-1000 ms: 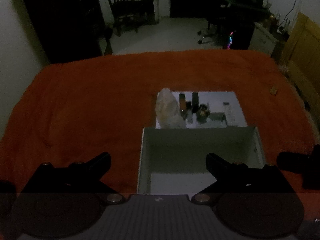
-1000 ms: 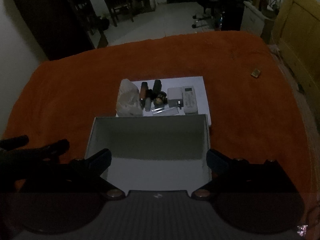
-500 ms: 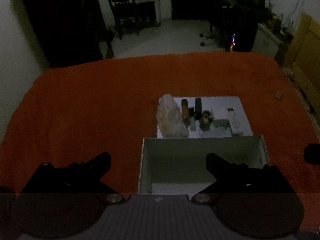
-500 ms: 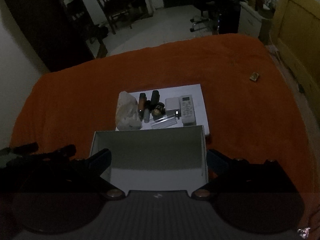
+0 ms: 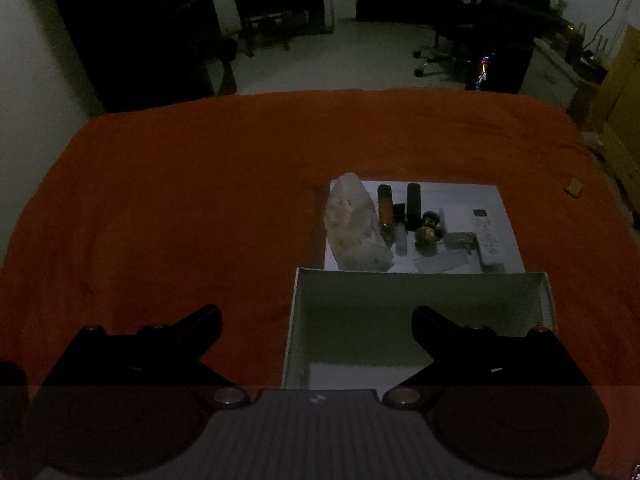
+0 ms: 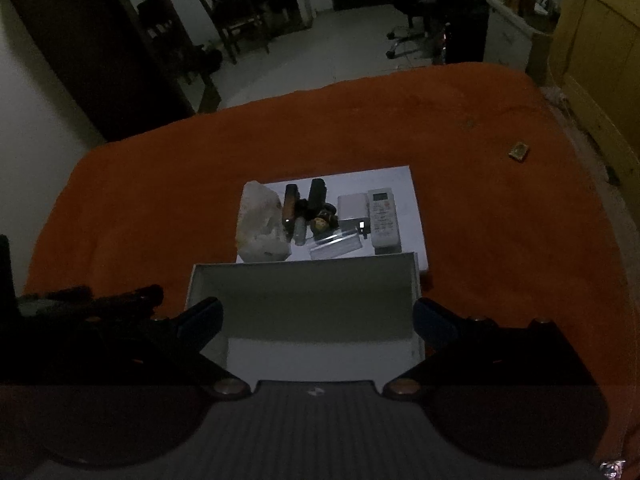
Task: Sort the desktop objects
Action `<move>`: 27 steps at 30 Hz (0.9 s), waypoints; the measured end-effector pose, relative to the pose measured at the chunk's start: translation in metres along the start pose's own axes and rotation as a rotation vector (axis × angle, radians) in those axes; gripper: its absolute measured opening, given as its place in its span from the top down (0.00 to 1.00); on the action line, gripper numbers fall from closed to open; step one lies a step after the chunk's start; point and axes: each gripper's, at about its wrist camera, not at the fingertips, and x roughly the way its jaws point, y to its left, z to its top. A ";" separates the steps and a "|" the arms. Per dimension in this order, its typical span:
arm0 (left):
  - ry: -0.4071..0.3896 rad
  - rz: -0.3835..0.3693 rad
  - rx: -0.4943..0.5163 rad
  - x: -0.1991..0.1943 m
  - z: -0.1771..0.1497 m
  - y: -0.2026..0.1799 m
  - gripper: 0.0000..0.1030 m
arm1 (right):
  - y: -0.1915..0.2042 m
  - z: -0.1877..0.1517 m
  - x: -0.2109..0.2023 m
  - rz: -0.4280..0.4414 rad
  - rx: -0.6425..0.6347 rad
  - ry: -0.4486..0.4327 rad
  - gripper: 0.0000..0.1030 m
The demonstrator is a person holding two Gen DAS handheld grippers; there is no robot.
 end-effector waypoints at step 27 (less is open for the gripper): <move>-0.034 -0.345 -0.069 0.036 0.009 -0.014 0.00 | -0.051 0.026 0.092 -0.030 0.152 -0.020 0.00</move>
